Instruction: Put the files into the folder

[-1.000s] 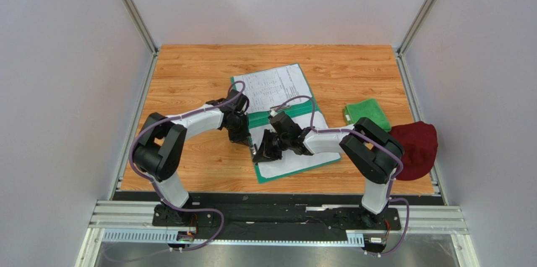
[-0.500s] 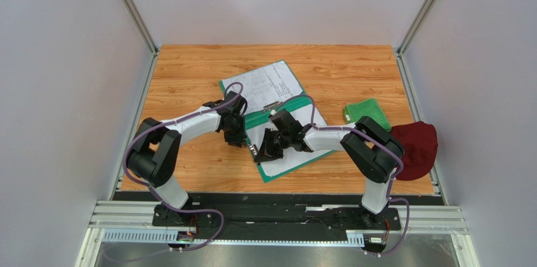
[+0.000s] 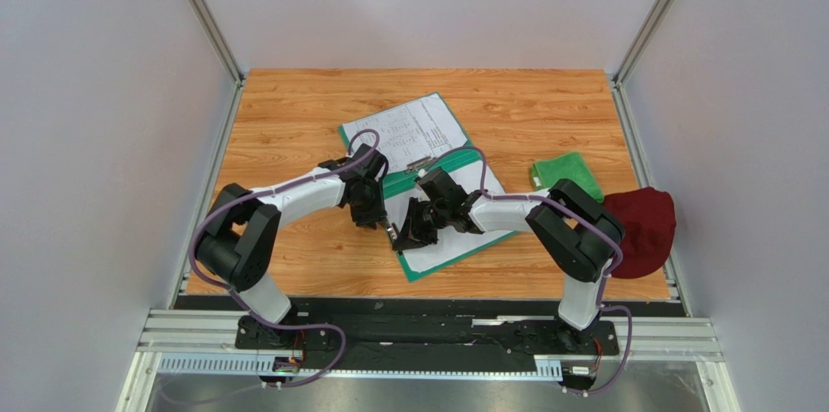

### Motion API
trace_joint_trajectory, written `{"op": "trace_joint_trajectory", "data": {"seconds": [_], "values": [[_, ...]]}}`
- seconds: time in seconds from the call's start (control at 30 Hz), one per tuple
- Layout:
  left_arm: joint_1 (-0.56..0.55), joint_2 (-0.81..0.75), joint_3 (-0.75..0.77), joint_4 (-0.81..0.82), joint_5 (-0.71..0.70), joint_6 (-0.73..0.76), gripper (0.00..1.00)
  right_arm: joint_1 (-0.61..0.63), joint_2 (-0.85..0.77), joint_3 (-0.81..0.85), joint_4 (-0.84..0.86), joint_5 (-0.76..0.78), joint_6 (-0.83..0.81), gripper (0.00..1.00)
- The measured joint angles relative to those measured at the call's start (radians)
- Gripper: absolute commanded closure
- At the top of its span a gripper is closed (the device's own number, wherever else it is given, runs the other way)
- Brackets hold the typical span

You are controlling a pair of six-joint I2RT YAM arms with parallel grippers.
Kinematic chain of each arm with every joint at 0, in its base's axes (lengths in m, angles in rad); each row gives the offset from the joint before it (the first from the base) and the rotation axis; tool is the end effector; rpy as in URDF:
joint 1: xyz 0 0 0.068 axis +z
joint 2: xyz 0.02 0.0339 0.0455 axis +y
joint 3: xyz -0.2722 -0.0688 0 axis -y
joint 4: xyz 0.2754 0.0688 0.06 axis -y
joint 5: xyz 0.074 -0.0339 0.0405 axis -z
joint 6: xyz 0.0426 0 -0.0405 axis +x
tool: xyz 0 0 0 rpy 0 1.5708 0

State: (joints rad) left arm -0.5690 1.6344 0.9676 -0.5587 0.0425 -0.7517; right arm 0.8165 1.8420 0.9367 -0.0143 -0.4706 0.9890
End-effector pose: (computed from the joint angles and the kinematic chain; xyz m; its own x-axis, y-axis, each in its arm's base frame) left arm 0.2773 -0.1795 0.1523 -0.9550 -0.1991 -0.2200 -0.1392 0.9554 -0.2603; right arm 0.2448 0.2887 0.1071 -0.9992 0.0241 -0.0318 -0.0053 0.7096 0.7046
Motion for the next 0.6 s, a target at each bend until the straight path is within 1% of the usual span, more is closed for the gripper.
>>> {"op": "trace_joint_trajectory", "data": {"seconds": [0.07,0.27,0.33,0.37,0.4,0.5,0.6], "values": [[0.000,0.014,0.002,0.003,0.001,-0.009,0.65,0.000,0.000,0.000,0.000,0.000,0.001,1.00],[-0.011,0.066,0.022,0.023,0.018,-0.044,0.73,0.000,0.000,-0.001,0.000,-0.007,0.002,1.00],[-0.014,0.073,0.027,0.027,0.021,-0.056,0.73,0.000,0.000,-0.001,0.000,-0.007,0.002,1.00],[-0.014,0.076,0.028,0.027,0.023,-0.061,0.76,0.000,0.000,-0.001,-0.001,-0.008,0.002,1.00],[-0.014,0.078,0.029,0.027,0.025,-0.068,0.84,0.000,0.000,-0.001,-0.001,-0.008,0.003,1.00],[-0.015,0.084,0.030,0.026,0.027,-0.085,1.00,-0.002,0.000,-0.003,-0.001,-0.010,0.004,1.00],[-0.015,0.090,0.031,0.033,0.031,-0.105,1.00,-0.002,0.000,-0.003,-0.006,-0.008,0.003,1.00]]}}
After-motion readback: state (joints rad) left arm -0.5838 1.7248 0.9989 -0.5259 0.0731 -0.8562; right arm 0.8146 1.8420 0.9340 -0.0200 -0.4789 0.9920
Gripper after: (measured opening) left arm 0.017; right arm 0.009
